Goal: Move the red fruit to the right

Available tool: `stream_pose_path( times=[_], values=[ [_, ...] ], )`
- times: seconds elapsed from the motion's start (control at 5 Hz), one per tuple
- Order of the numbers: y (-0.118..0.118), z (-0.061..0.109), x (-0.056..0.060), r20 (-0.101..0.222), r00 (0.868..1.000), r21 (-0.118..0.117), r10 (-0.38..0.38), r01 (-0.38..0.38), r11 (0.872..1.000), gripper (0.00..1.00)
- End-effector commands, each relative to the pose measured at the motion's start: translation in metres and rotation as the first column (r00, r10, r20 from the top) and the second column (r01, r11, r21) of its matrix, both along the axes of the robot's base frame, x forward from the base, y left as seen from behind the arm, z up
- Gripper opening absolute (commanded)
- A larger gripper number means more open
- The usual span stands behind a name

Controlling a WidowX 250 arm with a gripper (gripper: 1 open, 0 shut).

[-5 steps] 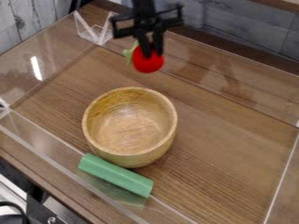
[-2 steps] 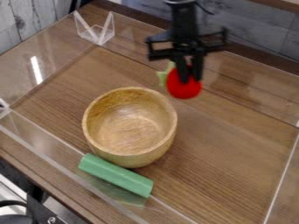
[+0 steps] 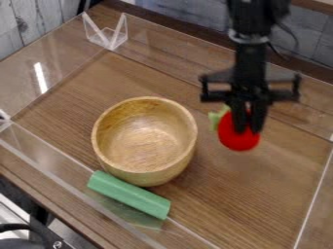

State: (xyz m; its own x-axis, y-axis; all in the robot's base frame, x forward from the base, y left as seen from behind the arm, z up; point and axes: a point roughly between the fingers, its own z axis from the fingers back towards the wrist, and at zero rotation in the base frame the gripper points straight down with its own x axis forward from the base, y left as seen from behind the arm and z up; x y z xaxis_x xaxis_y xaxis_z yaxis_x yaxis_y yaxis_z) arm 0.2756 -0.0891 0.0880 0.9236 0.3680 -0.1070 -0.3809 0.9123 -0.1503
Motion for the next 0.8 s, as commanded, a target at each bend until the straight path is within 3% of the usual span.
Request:
stream_pose_path(
  times=[0.0, 0.6],
  values=[
    [0.000, 0.009, 0.007, 0.065, 0.998, -0.023, -0.023, 0.024, 0.999, 1.00],
    [0.015, -0.025, -0.014, 0.061, 0.998, -0.010, 0.032, -0.031, 0.999, 1.00]
  ],
)
